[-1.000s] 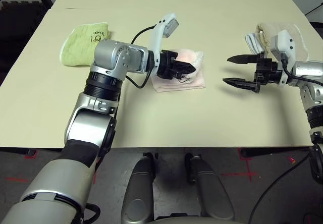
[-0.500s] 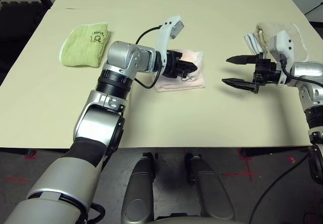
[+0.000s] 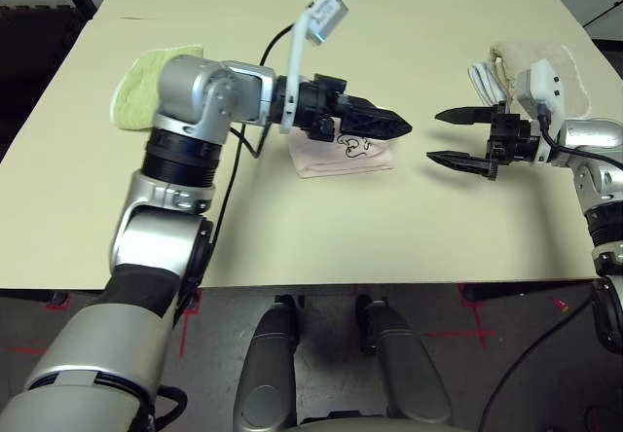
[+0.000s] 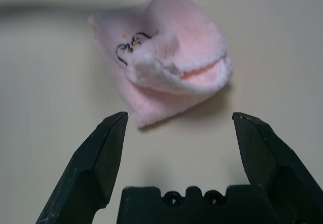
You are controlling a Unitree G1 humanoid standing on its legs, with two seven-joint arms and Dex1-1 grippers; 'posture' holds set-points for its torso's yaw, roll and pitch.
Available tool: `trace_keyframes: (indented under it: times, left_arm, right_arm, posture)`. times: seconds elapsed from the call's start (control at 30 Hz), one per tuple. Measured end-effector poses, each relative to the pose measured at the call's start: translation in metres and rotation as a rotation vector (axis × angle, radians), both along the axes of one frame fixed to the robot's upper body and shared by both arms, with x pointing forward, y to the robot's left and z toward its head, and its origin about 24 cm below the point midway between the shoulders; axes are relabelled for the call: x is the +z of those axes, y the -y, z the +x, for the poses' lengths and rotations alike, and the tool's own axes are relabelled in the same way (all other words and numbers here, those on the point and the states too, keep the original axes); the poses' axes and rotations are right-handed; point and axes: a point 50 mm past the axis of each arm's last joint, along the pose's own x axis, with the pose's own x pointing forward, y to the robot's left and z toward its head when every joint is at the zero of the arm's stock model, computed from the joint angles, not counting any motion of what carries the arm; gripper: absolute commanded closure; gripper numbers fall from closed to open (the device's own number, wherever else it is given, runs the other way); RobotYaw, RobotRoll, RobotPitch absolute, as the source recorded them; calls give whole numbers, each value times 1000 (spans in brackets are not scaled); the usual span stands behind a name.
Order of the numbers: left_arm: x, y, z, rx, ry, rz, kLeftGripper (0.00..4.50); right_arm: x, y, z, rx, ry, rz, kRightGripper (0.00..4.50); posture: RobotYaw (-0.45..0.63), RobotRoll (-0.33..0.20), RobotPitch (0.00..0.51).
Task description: Fold the towel and set it aside.
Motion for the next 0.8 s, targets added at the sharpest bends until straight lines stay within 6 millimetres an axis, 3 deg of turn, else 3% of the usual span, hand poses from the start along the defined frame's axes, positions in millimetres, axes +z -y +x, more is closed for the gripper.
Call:
trace_keyframes:
  times: [0.13, 0.23, 0.4, 0.57, 0.67, 0.8]
  left_arm:
    - [-27, -41, 14, 117, 222, 66, 17]
    - [-42, -59, 21, 160, 268, 91, 0]
    - [-43, -68, 28, 182, 347, 25, 0]
    - [-42, -64, 32, 155, 406, 9, 0]
    - [-39, -60, 34, 142, 426, -3, 0]
    - [-38, -56, 33, 83, 429, -18, 915]
  right_arm:
    - [2, -14, 7, 18, 4, 81, 0]
    - [-2, -21, 10, 28, -11, 108, 586]
    - [0, -24, 15, 38, -2, 116, 2451]
    - [1, -24, 17, 45, -4, 111, 4364]
    - [2, -25, 17, 54, -1, 109, 4439]
    - [3, -25, 17, 67, -3, 107, 4500]
  posture:
    - [90, 0, 217]
    - [98, 0, 217]
    - [104, 0, 216]
    - [94, 0, 212]
    - [90, 0, 212]
    - [70, 0, 211]
